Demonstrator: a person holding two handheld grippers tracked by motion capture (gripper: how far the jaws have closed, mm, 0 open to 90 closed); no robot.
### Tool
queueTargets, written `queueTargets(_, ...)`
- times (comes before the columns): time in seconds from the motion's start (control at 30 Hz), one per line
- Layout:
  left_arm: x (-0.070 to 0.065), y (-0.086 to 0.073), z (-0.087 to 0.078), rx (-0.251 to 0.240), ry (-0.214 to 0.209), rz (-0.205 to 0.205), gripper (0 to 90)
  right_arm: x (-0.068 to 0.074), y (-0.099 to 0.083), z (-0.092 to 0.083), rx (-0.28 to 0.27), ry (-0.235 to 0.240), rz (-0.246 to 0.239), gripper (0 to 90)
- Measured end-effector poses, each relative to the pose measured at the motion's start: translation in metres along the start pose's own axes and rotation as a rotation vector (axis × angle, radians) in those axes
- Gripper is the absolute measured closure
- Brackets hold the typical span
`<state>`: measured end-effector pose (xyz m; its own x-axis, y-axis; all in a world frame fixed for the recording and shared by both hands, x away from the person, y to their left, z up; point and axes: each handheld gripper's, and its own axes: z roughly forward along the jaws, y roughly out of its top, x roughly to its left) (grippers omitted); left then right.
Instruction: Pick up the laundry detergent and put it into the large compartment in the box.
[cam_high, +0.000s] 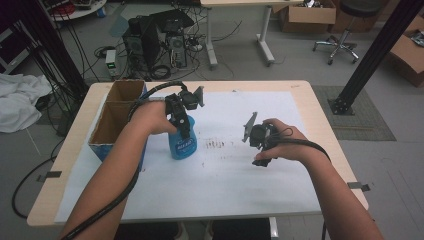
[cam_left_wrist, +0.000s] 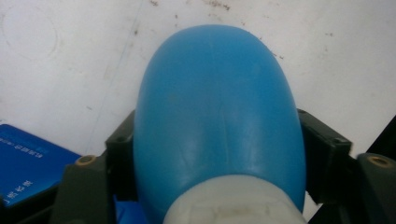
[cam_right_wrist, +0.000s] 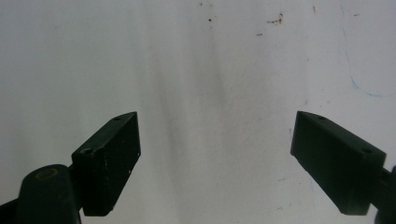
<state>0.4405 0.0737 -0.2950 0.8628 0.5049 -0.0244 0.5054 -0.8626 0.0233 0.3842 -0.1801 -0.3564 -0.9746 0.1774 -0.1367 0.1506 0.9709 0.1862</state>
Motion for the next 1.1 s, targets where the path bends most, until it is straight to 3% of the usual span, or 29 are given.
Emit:
queueTargets(0.07,0.001,-0.001,0.0,-0.006,0.005,-0.005,37.0,0.0,0.0,0.0,0.0,0.0,0.001,16.1)
queueTargets(0.57,-0.001,0.0,0.0,-0.008,0.029,-0.03,38.2,0.0,0.002,0.004,-0.004,0.003,-0.002,16.1)
queueTargets(0.87,0.002,-0.005,-0.01,-0.003,0.023,-0.104,38.2,0.001,0.001,0.002,-0.002,0.001,0.001,16.1)
queueTargets(0.93,0.002,-0.008,-0.02,0.001,0.024,-0.153,38.2,0.001,0.001,0.001,-0.003,0.0,0.001,16.1)
queueTargets(1.07,0.002,-0.012,-0.031,0.0,0.023,-0.188,38.2,0.0,0.0,0.0,-0.004,-0.002,0.001,16.1)
queueTargets(1.1,0.001,-0.016,-0.041,-0.001,0.024,-0.219,38.3,0.0,-0.001,0.0,-0.01,-0.003,-0.005,16.1)
